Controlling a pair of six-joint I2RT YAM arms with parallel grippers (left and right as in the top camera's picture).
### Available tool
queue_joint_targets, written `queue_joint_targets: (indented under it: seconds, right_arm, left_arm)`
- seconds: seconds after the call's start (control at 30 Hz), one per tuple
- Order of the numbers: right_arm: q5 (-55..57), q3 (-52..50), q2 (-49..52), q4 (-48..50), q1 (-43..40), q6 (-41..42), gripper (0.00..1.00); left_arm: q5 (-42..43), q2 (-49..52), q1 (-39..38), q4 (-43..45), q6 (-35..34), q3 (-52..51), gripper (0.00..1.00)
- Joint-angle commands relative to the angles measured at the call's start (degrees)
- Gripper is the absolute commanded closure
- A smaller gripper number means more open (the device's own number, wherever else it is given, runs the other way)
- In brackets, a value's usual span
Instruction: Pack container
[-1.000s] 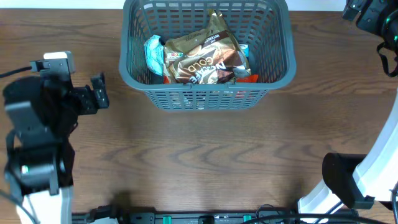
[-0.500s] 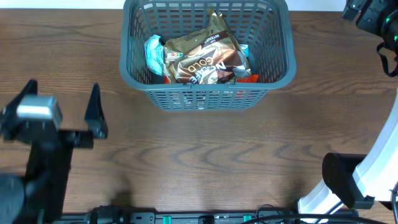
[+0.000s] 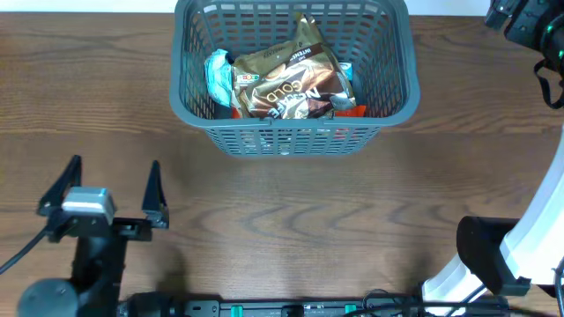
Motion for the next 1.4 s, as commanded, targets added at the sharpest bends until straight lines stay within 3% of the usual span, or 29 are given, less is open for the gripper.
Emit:
queue_joint_targets:
  seconds: [0.0, 0.63, 1.37]
  right_arm:
    - [0.13, 0.68, -0.42, -0.07, -0.31, 0.59, 0.01]
    - [0.13, 0.68, -0.42, -0.07, -0.31, 0.59, 0.01]
    - [0.13, 0.68, -0.42, -0.04, -0.31, 0.59, 0.01]
  left_arm:
    - [-0.07, -2.29, -0.17, 2.47, -3.15, -5.07, 0.01]
    - [2.01, -9.62, -0.17, 17.07, -3.3, -28.59, 0.01]
    - [2.51, -14.1, -0.22, 19.02, -3.28, -36.7, 0.01]
